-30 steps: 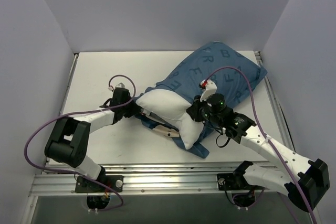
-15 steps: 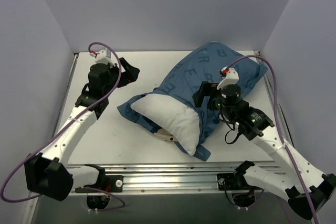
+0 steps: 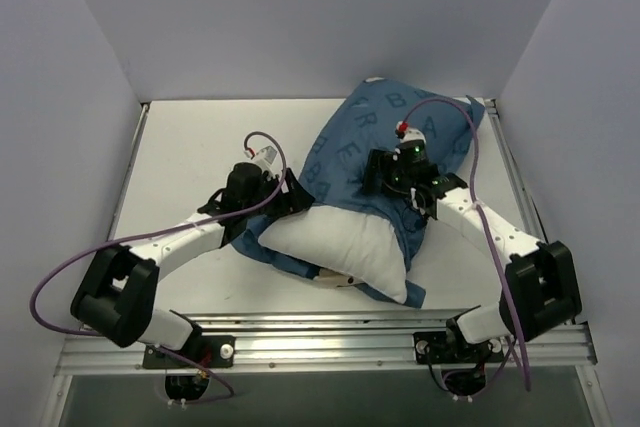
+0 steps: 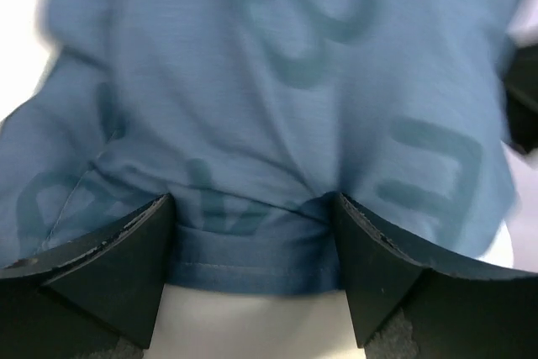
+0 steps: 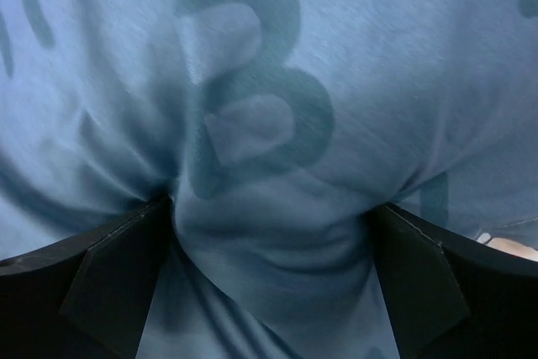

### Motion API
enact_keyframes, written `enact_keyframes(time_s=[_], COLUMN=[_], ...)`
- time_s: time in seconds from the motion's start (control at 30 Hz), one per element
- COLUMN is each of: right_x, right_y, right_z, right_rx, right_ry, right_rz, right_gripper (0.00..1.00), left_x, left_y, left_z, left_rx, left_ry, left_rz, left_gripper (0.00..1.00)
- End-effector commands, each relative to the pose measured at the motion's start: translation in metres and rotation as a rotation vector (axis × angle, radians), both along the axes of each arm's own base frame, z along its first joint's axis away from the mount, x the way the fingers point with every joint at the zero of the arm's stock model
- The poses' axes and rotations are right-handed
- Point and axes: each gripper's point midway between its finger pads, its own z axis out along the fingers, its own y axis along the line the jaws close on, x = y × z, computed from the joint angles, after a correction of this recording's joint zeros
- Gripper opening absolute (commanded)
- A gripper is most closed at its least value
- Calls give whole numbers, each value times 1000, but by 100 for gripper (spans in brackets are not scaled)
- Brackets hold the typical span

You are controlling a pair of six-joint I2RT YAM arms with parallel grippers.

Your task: Remove the pillowcase from the pillow

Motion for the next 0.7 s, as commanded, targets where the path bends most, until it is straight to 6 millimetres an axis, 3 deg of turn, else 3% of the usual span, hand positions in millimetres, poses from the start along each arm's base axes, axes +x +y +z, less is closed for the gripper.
enact_keyframes(time_s=[0.0,0.03,0.07,0.1,0.13,0.17,0.2,0.23,0.3,0.33,0.4,0.43,0.53,0.6,0.63,0.67], right_x=[7,11,11,20,27,30,39,45,57,69,80,88,97,94,87,83], right_y=[86,96,109,121,129,140,153,161,174,182,185,184,168,156,147,135], right_z=[46,38,38,52,41,43,62,46,49,56,65,77,100,108,124,115], right_rx=[99,80,72,88,83,90,104,84,56,50,40,32,-9,-37,-38,-68], right_ry=[-140,-125,-133,-166,-146,-157,-203,-166,-192,-216,-249,-285,-340,-349,-372,-357], right_rz=[318,343,377,401,418,445,488,503,526,521,506,476,388,351,331,295], right_gripper=[93,92,92,92,91,91,91,91,91,91,91,91,93,96,98,99], left_x=[-65,-75,-80,-82,-82,-82,-77,-76,-67,-56,-40,-23,11,22,24,25], left_y=[-32,-27,-22,-14,-8,-2,5,7,11,17,23,30,35,32,27,21], left_z=[43,35,45,38,35,40,39,42,40,29,22,13,14,20,23,34], left_rx=[-119,-83,-87,-62,-45,-46,-27,-27,-1,50,89,106,82,73,70,47], left_ry=[-62,-38,-67,-65,-56,-73,-83,-97,-108,-107,-102,-79,-78,-96,-100,-116], left_rz=[-150,-141,-123,-89,-62,-40,1,9,35,76,102,127,164,168,157,137], left_gripper=[82,82,82,82,82,82,82,82,82,83,83,83,83,83,83,83])
